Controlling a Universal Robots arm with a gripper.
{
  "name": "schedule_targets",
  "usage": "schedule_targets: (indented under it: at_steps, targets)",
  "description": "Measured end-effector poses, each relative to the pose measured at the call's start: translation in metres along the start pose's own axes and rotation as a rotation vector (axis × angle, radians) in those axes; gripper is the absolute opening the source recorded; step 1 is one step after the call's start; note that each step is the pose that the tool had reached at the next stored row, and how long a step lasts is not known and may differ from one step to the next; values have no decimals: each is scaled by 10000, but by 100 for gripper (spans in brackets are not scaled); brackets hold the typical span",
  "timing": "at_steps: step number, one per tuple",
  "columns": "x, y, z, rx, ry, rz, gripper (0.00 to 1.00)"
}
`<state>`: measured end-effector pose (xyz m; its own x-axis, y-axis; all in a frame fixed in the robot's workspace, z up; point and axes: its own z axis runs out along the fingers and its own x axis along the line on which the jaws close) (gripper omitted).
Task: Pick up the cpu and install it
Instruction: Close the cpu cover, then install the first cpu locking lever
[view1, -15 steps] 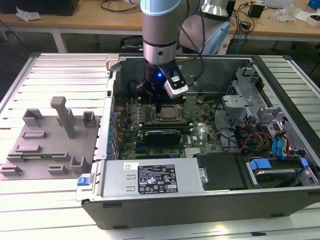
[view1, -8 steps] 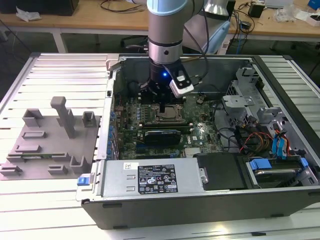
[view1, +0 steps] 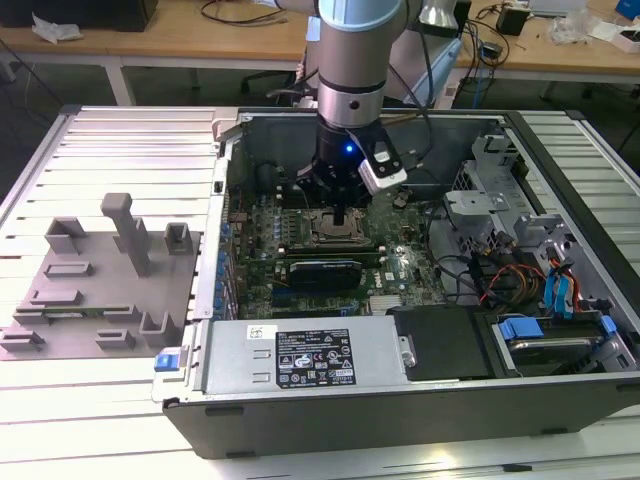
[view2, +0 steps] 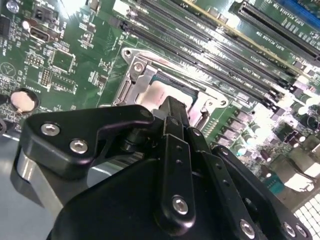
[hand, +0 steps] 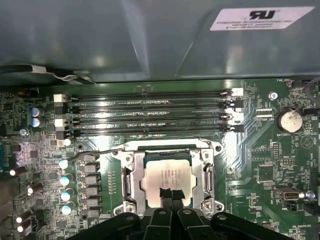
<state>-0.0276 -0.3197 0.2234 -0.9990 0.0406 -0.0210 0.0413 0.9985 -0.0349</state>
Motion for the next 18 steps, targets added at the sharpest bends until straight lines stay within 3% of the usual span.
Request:
schedule_targets:
  at_steps: [5, 18]
  targets:
    - [-4, -5, -150, 6, -1, -1, 11]
    - [-4, -5, -163, 17, -1, -1, 11]
